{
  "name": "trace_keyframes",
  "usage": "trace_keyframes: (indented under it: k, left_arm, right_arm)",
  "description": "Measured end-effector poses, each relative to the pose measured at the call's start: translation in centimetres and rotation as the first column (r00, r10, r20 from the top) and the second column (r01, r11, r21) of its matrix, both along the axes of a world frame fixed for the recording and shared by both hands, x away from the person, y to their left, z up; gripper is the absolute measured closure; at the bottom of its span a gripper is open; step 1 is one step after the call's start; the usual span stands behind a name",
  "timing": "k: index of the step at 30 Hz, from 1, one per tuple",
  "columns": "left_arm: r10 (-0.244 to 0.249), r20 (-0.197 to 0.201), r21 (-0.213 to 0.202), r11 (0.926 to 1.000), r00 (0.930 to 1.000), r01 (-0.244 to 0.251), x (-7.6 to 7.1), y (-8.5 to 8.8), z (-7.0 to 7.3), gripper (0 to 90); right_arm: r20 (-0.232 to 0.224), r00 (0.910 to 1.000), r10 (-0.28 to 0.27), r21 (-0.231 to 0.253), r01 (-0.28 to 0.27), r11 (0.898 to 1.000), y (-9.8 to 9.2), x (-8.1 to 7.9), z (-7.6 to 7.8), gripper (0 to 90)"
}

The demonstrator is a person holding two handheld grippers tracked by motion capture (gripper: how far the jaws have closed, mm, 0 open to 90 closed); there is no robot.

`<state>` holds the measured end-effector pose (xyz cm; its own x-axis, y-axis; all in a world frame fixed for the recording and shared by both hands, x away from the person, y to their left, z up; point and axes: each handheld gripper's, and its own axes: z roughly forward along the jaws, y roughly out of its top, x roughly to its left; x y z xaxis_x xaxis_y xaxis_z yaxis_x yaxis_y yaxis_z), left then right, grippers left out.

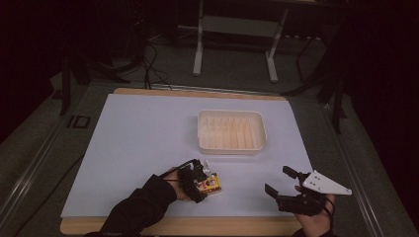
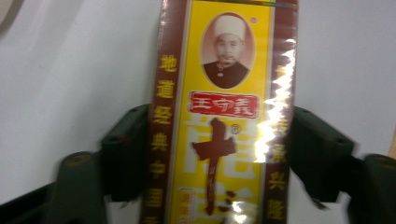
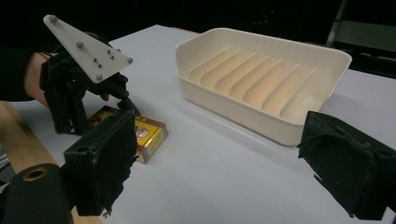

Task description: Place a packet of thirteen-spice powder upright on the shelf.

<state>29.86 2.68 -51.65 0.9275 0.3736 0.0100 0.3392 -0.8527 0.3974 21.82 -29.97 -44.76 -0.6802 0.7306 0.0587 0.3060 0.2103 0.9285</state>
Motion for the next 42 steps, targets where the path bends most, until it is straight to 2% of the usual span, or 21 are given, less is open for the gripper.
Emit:
trace_keyframes:
  k: [2,6,7,11,13,15,18,21,25,30,31,32,33,34,35,36,37,38,40,41,42]
  left_arm:
    - [-0.01,0.009,-0.009,0.9999,0.9999,0.01,-0.1,0.1,0.0,32.0]
    - [0.031,0.008,-0.071,0.997,0.9995,-0.03,0.0,0.7,0.1,32.6]
    - [0.055,0.011,-0.106,0.993,0.9985,-0.053,0.0,0.9,0.4,32.6]
    - [0.1,0.036,-0.171,0.9809,0.9943,-0.092,-0.2,1.2,1.2,32.7]
    - [0.12,0.053,-0.217,0.9704,0.9914,-0.105,-0.4,1.4,1.7,32.7]
    - [0.143,0.065,-0.279,0.9529,0.9876,-0.119,-0.7,1.5,2.1,32.7]
    - [0.148,0.074,-0.318,0.9407,0.9863,-0.117,-1.0,1.5,2.6,32.7]
    - [0.153,0.085,-0.338,0.9339,0.9847,-0.116,-1.3,1.3,2.8,32.7]
    - [0.163,0.1,-0.387,0.9154,0.9816,-0.112,-1.8,1.0,3.0,32.7]
    - [0.201,0.108,-0.461,0.8778,0.9736,-0.13,-2.1,1.0,3.4,32.7]
    - [0.209,0.113,-0.483,0.8661,0.9714,-0.13,-2.2,1.1,3.5,32.8]
    - [0.217,0.115,-0.49,0.8611,0.9694,-0.134,-2.3,1.1,3.5,32.8]
    - [0.213,0.105,-0.508,0.851,0.9714,-0.132,-2.3,1.2,3.6,32.7]
    - [0.227,0.105,-0.525,0.8396,0.9683,-0.139,-2.4,1.2,3.6,32.8]
    - [0.229,0.106,-0.534,0.8339,0.9677,-0.139,-2.5,1.3,3.6,32.8]
    - [0.224,0.094,-0.556,0.8201,0.97,-0.136,-2.5,1.4,3.5,32.7]
    - [0.224,0.094,-0.556,0.8201,0.97,-0.136,-2.5,1.4,3.5,32.7]
    - [0.236,0.091,-0.581,0.8014,0.9675,-0.14,-2.6,1.5,3.4,32.7]
    - [0.241,0.061,-0.62,0.7697,0.9686,-0.153,-2.6,1.7,3.2,32.7]
    - [0.246,0.054,-0.634,0.7574,0.9678,-0.157,-2.6,1.8,3.2,32.7]
    - [0.244,0.045,-0.64,0.7518,0.9688,-0.159,-2.6,1.8,3.1,32.7]
  right_arm:
    - [-0.001,1.0,0.0,-0.002,0.0,1.0,0.0,0.0,0.0,11.2]
    - [-0.002,1.0,0.001,0.002,-0.001,1.0,0.0,0.0,0.0,11.3]
    - [-0.003,1.0,0.0,0.002,0.0,1.0,0.0,0.1,0.0,11.3]
    - [-0.003,1.0,0.001,-0.002,-0.001,1.0,0.1,0.1,-0.1,11.4]
    - [-0.005,1.0,0.001,-0.005,-0.001,1.0,0.1,0.1,-0.1,11.4]
    - [-0.006,1.0,0.001,-0.005,-0.001,1.0,0.2,0.1,-0.1,11.4]
    - [-0.007,1.0,0.001,-0.005,-0.001,1.0,0.2,0.1,-0.1,11.4]
    - [-0.008,1.0,0.003,-0.009,-0.003,1.0,0.3,0.1,-0.1,11.4]
    - [-0.009,1.0,-0.001,-0.006,0.001,1.0,0.3,0.1,-0.1,11.4]
    - [-0.003,1.0,-0.004,-0.007,0.004,1.0,0.3,-0.1,0.1,11.5]
    - [0.0,1.0,-0.005,-0.006,0.005,1.0,0.3,-0.1,0.1,11.5]
    - [0.0,1.0,-0.002,-0.005,0.002,1.0,0.4,-0.1,0.2,11.5]
    - [0.0,1.0,-0.002,-0.005,0.002,1.0,0.5,-0.2,0.2,11.5]
    - [0.003,1.0,-0.001,-0.006,0.001,1.0,0.6,-0.2,0.2,11.5]
    - [0.002,1.0,0.001,-0.008,-0.001,1.0,0.6,-0.2,0.2,11.4]
    - [0.004,1.0,0.0,-0.009,0.0,1.0,0.7,-0.2,0.2,11.5]
    - [0.004,1.0,0.0,-0.009,0.0,1.0,0.7,-0.2,0.2,11.5]
    - [0.009,1.0,0.001,-0.017,0.0,1.0,0.7,-0.3,0.1,11.5]
    - [0.003,1.0,0.003,-0.023,-0.003,1.0,0.9,-0.3,0.0,11.5]
    - [0.001,1.0,0.002,-0.023,-0.002,1.0,0.9,-0.3,0.1,11.5]
    - [-0.001,1.0,0.002,-0.02,-0.002,1.0,0.9,-0.3,0.1,11.5]
